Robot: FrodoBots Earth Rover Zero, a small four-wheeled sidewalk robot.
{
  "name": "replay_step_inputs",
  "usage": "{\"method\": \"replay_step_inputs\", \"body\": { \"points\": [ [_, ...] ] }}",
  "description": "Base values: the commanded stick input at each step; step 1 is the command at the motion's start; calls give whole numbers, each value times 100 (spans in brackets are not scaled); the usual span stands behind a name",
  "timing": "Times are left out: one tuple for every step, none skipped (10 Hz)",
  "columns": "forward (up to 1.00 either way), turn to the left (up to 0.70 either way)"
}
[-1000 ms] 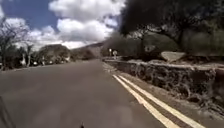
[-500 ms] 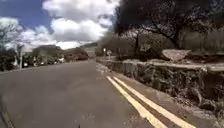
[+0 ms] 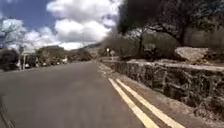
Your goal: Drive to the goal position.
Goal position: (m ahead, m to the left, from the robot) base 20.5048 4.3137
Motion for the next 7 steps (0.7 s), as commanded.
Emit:
{"method": "replay_step_inputs", "body": {
  "points": [
    [70,0],
    [70,0],
    [70,0],
    [70,0],
    [70,0],
    [70,0],
    [70,0]
  ]
}}
